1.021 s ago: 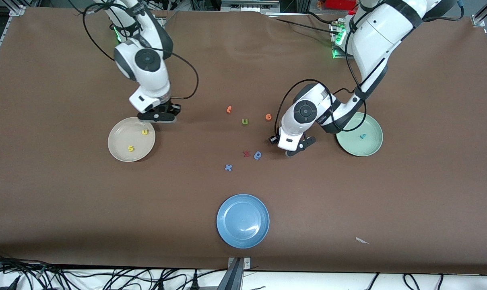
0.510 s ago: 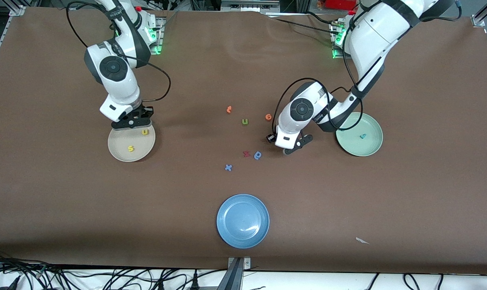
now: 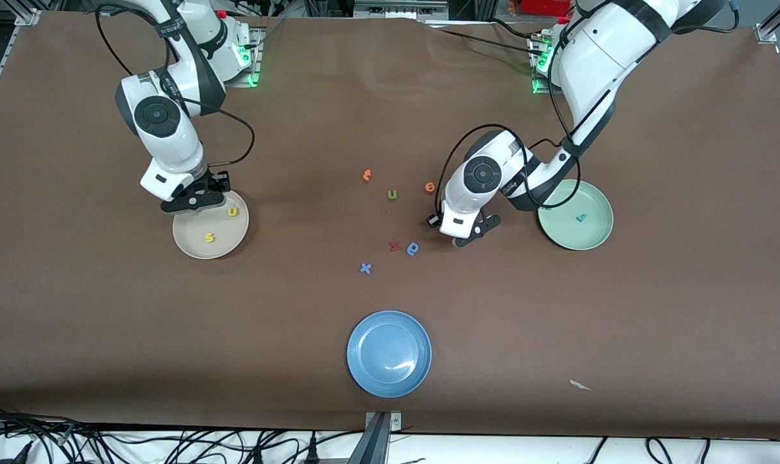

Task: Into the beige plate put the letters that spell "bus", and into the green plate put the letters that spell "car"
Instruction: 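Drop the p on the white plate while the left gripper carries the a, then drop the a on the green plate while the right gripper returns to rest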

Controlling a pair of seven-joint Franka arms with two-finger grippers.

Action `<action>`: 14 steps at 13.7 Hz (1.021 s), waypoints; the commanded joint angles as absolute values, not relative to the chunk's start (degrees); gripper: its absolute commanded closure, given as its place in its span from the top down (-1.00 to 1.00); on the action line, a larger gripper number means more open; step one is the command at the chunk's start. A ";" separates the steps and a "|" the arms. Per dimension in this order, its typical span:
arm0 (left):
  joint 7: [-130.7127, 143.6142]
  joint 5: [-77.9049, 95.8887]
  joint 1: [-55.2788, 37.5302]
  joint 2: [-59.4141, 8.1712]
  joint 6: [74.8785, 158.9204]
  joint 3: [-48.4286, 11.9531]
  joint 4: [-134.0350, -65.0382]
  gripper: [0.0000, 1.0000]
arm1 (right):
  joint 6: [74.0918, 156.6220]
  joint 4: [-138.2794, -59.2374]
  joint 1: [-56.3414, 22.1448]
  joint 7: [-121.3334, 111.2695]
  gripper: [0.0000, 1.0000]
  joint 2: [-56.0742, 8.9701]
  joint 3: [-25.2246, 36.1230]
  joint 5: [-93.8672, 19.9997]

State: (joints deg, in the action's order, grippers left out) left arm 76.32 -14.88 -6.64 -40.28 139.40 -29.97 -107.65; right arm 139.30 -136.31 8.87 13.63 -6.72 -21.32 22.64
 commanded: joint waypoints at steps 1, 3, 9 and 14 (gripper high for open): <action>77.08 -16.79 -6.50 -40.61 139.13 -29.62 -107.05 -0.92 | 138.44 -135.89 9.23 12.40 1.00 -5.28 -21.62 18.22; 76.82 -16.79 -5.89 -39.73 138.69 -29.71 -106.88 -0.95 | 133.10 -132.12 9.14 12.48 1.00 -5.27 -21.71 13.30; 62.26 -11.43 6.12 -33.15 119.13 -36.45 -103.36 -1.00 | 110.77 -114.19 8.88 12.39 1.00 -5.36 -21.97 6.78; 42.58 -11.86 25.02 -30.15 102.76 -45.87 -103.53 -0.98 | 96.27 -101.36 8.70 12.13 1.00 -3.96 -21.88 2.72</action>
